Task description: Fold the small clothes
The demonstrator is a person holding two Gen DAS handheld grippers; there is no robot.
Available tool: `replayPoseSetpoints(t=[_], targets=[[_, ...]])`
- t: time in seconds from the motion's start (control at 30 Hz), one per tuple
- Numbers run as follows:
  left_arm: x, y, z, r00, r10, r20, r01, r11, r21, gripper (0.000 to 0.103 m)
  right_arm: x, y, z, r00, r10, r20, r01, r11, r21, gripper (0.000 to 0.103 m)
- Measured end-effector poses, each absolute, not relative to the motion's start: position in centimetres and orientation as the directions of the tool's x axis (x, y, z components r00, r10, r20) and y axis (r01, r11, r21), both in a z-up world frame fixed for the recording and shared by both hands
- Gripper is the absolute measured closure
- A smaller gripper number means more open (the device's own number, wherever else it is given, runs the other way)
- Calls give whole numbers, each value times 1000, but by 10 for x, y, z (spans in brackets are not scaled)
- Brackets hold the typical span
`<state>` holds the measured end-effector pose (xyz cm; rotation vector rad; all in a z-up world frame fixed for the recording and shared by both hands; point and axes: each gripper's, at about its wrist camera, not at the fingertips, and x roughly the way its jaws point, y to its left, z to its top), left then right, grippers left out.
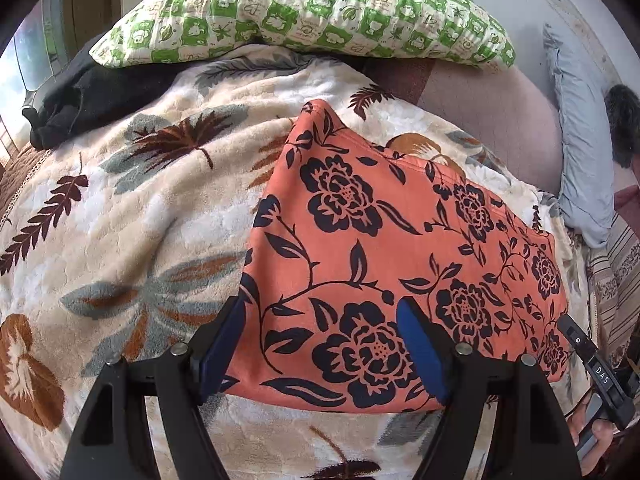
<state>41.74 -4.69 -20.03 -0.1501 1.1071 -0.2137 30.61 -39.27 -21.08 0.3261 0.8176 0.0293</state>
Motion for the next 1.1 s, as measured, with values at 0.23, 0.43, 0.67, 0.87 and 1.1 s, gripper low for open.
replayPoseSetpoints(t=[0.23, 0.43, 0.67, 0.87, 1.1], targets=[[429, -44, -239, 342, -171, -924, 54, 985, -163, 24, 330, -360, -257, 563, 142, -814, 70, 973, 218, 64], [404, -36, -216, 421, -175, -890, 21, 983, -183, 24, 319, -366, -233, 609, 180, -772, 58, 961, 270, 64], [344, -24, -191, 516, -226, -826, 31, 969, -246, 24, 284, -358, -181, 723, 233, -651, -34, 952, 303, 64], [335, -7, -195, 534, -323, -782, -8, 922, -386, 24, 264, -334, -169, 733, 311, -605, -92, 927, 365, 64], [358, -4, -218, 519, -406, -752, -24, 873, -488, 24, 273, -328, -197, 688, 299, -661, -81, 937, 340, 64]])
